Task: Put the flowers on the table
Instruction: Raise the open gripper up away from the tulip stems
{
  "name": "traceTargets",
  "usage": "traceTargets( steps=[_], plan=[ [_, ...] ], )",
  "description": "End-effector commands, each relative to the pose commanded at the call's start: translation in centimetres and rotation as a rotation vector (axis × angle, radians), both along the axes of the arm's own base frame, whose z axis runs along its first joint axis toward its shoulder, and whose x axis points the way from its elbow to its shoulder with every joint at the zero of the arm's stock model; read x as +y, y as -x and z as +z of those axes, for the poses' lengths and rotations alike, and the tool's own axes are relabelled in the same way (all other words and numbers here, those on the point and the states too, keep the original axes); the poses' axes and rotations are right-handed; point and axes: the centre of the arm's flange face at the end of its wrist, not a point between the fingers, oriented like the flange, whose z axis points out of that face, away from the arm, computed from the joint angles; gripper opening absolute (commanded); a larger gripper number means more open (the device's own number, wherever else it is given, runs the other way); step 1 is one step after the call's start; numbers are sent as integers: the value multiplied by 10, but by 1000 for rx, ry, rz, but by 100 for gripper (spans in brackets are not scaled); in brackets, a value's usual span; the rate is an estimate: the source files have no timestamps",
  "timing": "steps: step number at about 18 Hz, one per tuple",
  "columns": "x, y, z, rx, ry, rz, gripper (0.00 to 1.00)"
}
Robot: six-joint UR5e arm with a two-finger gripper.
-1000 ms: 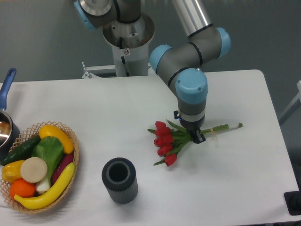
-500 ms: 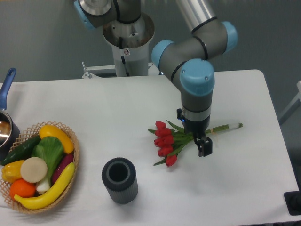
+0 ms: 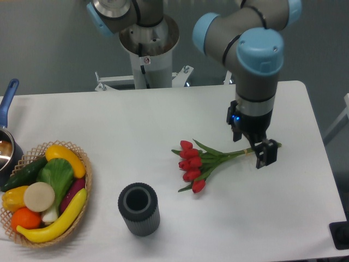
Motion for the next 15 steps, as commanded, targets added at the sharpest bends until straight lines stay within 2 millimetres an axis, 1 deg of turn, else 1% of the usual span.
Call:
traceTargets(
  steps=[2, 4, 5, 6, 8, 13, 15],
  plan=[
    [-11, 4, 3, -8, 2, -44, 100],
    [-32, 17, 1, -30, -19, -65, 100],
    [-35, 18, 2, -28, -23, -75, 100],
    [-47, 26, 0, -25, -22, -103, 100],
    [-58, 34, 0, -18, -18, -128, 100],
    [-74, 45, -2, -15, -14, -132, 100],
    [-75, 46, -3, -13, -13, -131, 100]
  ],
)
